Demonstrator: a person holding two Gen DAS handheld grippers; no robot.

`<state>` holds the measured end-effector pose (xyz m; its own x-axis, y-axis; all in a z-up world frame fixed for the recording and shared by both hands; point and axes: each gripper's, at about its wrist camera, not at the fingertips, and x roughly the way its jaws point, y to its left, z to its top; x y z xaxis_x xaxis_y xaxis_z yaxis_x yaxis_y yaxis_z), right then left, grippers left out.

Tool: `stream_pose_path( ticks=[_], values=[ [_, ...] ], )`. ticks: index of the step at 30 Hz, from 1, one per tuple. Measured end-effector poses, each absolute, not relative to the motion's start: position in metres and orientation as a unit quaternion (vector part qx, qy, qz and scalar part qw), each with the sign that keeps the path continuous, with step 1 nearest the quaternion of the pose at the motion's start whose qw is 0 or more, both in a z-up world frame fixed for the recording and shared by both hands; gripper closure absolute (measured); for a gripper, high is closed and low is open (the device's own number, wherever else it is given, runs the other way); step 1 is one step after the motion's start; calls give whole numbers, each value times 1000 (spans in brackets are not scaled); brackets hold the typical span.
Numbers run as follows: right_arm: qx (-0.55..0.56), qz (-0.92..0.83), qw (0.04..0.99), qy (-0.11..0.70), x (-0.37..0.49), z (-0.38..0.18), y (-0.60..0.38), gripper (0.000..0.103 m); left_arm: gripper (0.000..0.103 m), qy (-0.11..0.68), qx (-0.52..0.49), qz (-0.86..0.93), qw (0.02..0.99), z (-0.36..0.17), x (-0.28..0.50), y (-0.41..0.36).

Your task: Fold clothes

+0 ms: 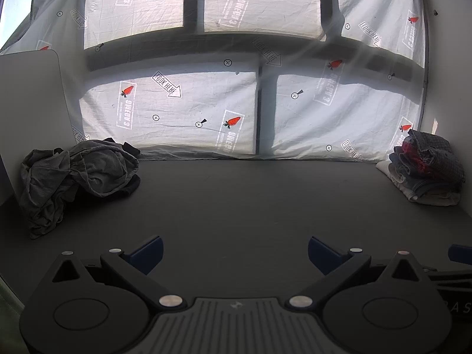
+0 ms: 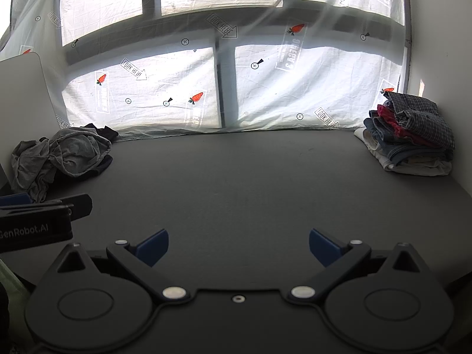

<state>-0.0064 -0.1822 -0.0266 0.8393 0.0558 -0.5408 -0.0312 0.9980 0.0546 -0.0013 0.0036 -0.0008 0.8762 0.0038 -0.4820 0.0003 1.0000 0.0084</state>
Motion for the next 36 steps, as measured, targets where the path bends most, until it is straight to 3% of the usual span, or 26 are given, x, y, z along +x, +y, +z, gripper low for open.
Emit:
stream_pose_path(
  ticks=[36],
  values=[
    [21,23,959,280,-8,-26,-180,0,0,248,7,1,969,-2,-4,1]
  ],
)
